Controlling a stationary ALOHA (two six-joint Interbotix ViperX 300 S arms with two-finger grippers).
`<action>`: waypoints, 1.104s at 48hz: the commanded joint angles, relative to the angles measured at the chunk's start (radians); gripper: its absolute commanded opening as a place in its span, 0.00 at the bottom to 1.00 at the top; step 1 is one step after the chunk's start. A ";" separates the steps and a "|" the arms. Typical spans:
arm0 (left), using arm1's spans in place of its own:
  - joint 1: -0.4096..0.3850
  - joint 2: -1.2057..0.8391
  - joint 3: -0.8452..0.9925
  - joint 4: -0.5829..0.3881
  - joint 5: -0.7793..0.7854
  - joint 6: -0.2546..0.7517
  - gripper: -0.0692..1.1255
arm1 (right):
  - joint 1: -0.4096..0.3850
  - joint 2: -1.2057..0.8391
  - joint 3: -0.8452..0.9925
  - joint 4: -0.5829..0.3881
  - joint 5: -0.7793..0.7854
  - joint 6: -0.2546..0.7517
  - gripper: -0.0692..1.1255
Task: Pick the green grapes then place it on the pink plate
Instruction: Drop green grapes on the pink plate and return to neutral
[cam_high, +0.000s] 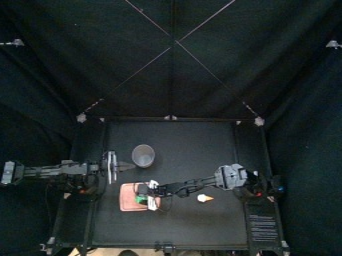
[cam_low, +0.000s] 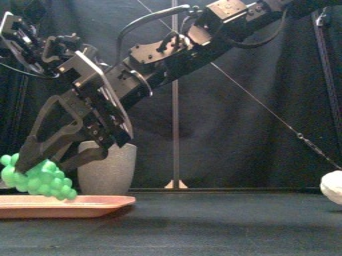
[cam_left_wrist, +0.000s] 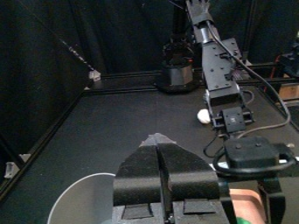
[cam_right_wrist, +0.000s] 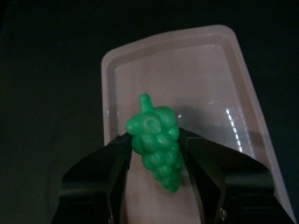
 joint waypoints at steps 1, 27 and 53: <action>0.003 0.003 -0.015 0.006 -0.009 0.002 0.16 | -0.006 -0.005 -0.054 0.012 0.035 0.006 0.71; 0.003 0.003 -0.011 0.003 -0.009 0.000 0.23 | -0.025 -0.172 -0.014 -0.138 0.048 0.002 0.89; 0.003 0.003 -0.015 0.003 -0.009 0.000 0.23 | -0.087 -0.586 0.517 -0.250 -0.426 -0.005 0.89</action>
